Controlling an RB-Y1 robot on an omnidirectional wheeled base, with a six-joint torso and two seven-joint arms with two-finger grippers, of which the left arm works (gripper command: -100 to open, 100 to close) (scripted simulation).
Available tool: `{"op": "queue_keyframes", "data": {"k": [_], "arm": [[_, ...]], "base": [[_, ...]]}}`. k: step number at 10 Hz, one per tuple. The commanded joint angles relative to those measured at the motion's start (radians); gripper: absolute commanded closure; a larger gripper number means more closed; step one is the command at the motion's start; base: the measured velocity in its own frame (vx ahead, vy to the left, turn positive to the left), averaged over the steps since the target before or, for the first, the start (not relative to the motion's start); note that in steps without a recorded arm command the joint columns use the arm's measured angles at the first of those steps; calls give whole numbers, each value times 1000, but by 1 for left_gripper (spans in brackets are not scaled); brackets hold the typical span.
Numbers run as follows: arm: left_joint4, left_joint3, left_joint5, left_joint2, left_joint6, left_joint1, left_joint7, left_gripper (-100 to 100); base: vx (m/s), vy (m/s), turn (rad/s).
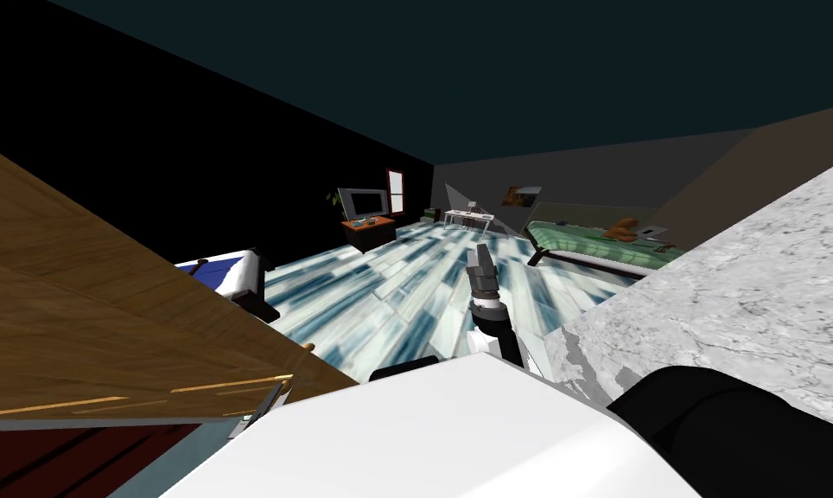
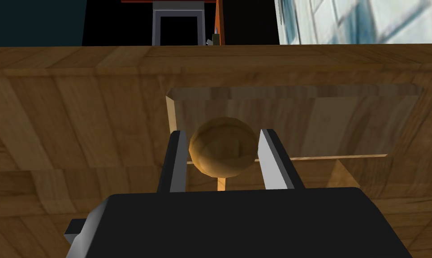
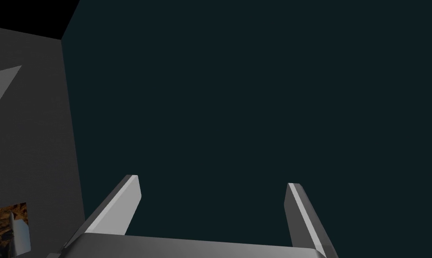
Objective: Push the door open
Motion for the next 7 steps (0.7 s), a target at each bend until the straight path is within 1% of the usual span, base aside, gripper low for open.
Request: {"op": "queue_keyframes", "data": {"k": [1,2,3,4,5,6,7], "arm": [[0,2,2,2,-3,1,0,100],[0,2,2,2,-3,1,0,100],[4,20,15,-5,34,-19,-1,100],[5,27,20,-7,47,-27,-2,100],[8,44,33,-11,75,-45,-3,100],[9,53,40,-14,91,-54,-3,100],[9,53,40,-14,91,-54,-3,100]], "base": [[-8,0,9],[0,0,0],[91,-43,32],[133,-95,40],[161,-70,15],[148,-78,-10],[98,-57,-2]]}}
